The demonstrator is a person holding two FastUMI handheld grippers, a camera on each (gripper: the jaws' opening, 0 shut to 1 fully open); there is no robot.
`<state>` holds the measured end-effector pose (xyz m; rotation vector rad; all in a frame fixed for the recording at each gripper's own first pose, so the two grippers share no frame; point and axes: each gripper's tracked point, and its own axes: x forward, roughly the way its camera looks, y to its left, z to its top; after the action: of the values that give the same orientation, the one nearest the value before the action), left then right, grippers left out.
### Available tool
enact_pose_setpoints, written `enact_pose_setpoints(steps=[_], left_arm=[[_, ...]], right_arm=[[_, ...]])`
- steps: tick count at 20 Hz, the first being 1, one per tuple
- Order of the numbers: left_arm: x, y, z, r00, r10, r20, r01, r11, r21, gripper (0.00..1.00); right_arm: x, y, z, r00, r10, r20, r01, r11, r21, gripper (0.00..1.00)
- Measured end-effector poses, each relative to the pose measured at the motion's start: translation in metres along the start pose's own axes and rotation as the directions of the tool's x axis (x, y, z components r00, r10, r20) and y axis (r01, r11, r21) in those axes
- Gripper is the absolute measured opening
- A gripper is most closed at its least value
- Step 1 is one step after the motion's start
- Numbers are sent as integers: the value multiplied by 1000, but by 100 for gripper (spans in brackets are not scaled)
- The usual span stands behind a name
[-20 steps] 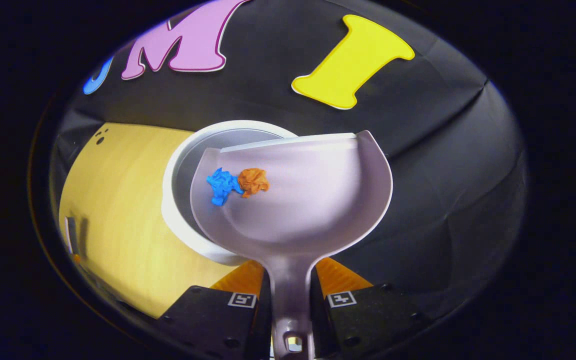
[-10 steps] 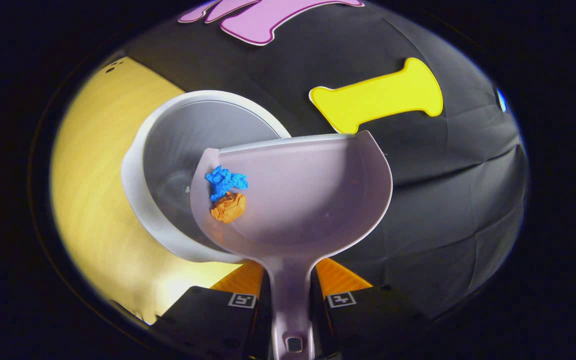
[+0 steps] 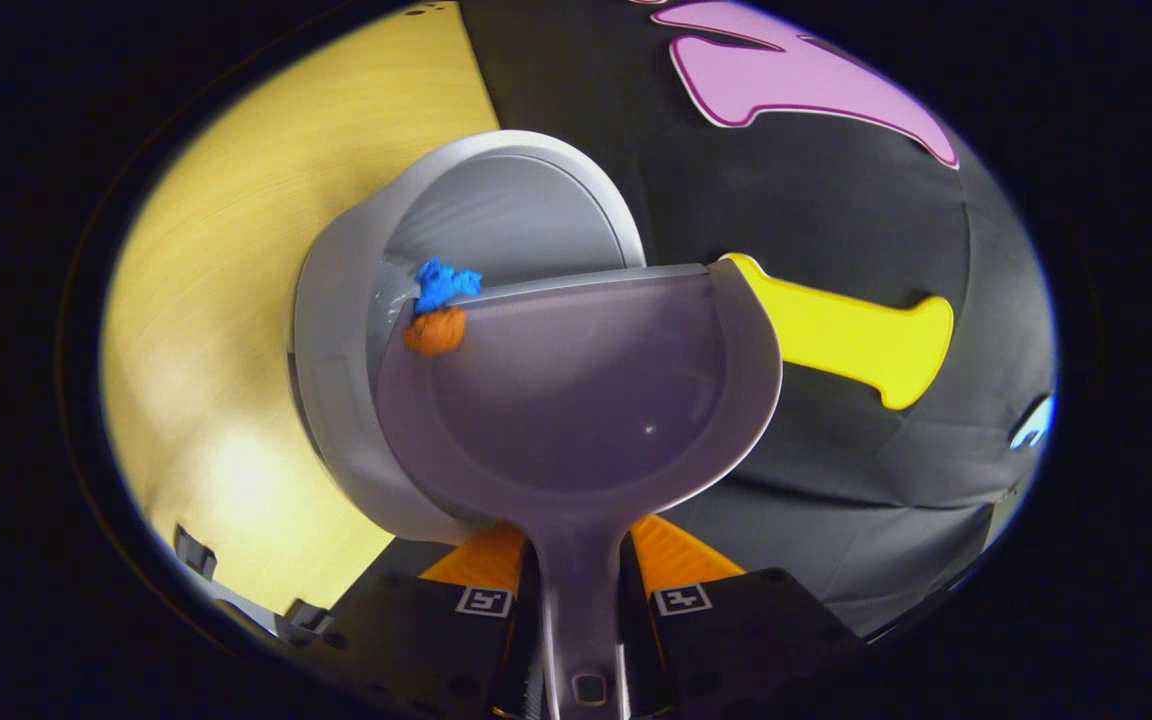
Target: Pick up the small broom and dustpan from the desktop, sweep the trash into the dustpan with the broom, and then empty the trash into the garbage bin.
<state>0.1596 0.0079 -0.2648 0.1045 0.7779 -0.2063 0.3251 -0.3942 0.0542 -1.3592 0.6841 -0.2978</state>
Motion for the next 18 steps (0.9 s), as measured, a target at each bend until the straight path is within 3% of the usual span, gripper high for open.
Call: enact_pose_setpoints(steps=[2, 3, 6, 7, 9, 10, 13, 17, 18], left_arm=[[0, -2, -1, 1000, -3, -1, 3, 1000, 6, 25], [0, -1, 0, 1000, -2, 2, 2, 1000, 7, 24], [-3, 1, 3, 1000, 2, 17, -2, 1000, 3, 25], [-4, 1, 4, 1000, 3, 22, -3, 1000, 1, 25], [-7, 4, 7, 999, 5, 34, -5, 1000, 2, 25], [-9, 4, 9, 999, 7, 43, -7, 1000, 4, 27], [-15, 6, 15, 998, 9, 68, -10, 1000, 11, 25], [-26, 6, 23, 994, 6, 107, -6, 1000, 2, 25], [-29, 7, 24, 993, 9, 115, -9, 1000, 0, 25]], right_arm=[[-3, 4, 14, 1000, 4, 9, -3, 997, -75, 31], [-4, 4, 16, 1000, 9, 13, -8, 997, -72, 36], [-4, 4, 15, 999, 41, -6, -41, 999, -31, 36], [-4, 3, 13, 998, 53, -19, -53, 999, -6, 41], [-2, 0, 14, 998, 57, -41, -55, 997, 53, 41], [-3, -2, 16, 997, 56, -50, -51, 994, 93, 37], [-2, -8, 17, 994, 93, -52, -71, 943, 326, 36], [0, -10, 21, 996, 82, -46, -49, 865, 499, 36], [0, -10, 23, 996, 74, -46, -37, 838, 544, 41]])
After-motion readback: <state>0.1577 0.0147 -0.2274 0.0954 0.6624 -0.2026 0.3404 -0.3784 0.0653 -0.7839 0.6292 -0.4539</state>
